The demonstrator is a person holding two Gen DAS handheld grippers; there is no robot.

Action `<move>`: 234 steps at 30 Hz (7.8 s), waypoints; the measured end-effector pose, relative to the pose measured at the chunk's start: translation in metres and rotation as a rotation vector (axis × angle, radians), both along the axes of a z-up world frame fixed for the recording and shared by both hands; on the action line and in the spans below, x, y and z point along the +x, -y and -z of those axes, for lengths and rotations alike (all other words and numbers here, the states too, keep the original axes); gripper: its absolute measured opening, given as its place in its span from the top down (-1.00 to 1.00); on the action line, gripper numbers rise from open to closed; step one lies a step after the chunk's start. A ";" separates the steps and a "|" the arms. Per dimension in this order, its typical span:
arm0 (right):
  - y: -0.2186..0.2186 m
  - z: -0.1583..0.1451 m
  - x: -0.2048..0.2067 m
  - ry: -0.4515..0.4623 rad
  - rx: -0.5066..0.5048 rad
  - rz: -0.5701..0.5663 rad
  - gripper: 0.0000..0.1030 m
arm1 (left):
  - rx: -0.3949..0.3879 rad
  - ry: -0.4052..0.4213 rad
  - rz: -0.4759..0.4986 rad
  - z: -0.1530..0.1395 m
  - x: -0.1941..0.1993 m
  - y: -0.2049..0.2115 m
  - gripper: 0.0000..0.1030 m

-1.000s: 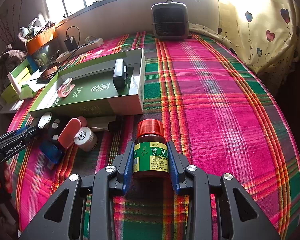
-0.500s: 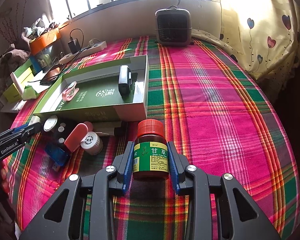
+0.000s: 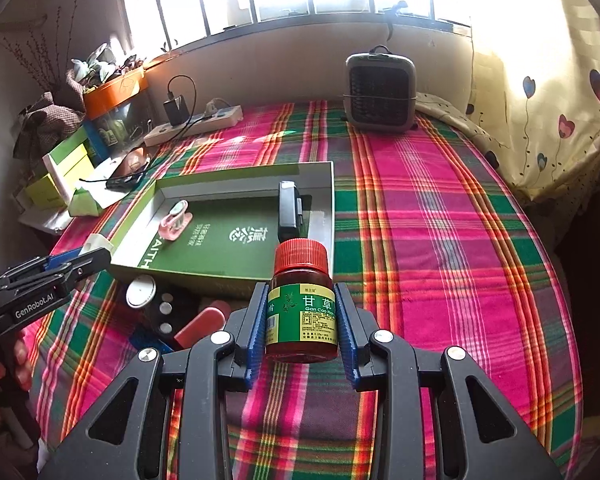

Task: Organize rigid objects
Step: 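Carry the white charger with the left tool while the right tool carries the bottle into the box, then open the right tool to release the bottle while the left tool releases the charger in the box, then lift both open tools away from the box, then move the left tool to the white round container while the right tool approaches the white-capped jar, then grasp the white round container with the left tool while the right tool grasps the white-capped jar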

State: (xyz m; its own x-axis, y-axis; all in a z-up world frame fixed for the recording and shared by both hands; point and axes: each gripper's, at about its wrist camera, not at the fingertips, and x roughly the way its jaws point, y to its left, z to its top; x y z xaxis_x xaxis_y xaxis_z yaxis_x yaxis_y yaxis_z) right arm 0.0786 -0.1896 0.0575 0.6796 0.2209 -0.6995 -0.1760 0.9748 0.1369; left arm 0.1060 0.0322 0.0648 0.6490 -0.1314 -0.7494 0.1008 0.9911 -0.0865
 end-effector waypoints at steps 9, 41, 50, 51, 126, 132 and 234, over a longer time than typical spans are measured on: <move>-0.025 -0.004 0.033 -0.007 -0.017 -0.052 0.35 | 0.000 -0.011 0.008 0.002 0.025 0.002 0.38; -0.069 0.037 0.117 -0.100 -0.069 -0.134 0.35 | -0.012 -0.071 0.004 0.033 0.091 -0.003 0.37; -0.071 0.043 0.126 -0.105 -0.079 -0.125 0.35 | -0.035 -0.075 0.012 0.035 0.098 -0.002 0.37; -0.070 0.044 0.126 -0.107 -0.080 -0.125 0.35 | -0.037 -0.078 0.012 0.035 0.099 -0.001 0.37; -0.014 0.017 0.020 -0.018 0.008 -0.058 0.21 | -0.129 -0.036 0.049 0.018 -0.019 -0.009 0.34; -0.008 0.026 0.001 -0.034 0.025 -0.053 0.21 | -0.156 -0.054 0.073 0.025 -0.028 -0.004 0.34; -0.008 0.052 -0.016 -0.082 0.021 -0.024 0.42 | -0.055 -0.069 -0.026 0.040 -0.007 0.002 0.35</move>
State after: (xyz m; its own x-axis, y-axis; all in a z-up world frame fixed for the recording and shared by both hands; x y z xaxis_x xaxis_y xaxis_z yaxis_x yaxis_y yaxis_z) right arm 0.0629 -0.1821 0.0051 0.6145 0.2517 -0.7477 -0.1871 0.9672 0.1719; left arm 0.0994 0.0303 0.0251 0.6000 -0.1571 -0.7844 0.0671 0.9869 -0.1464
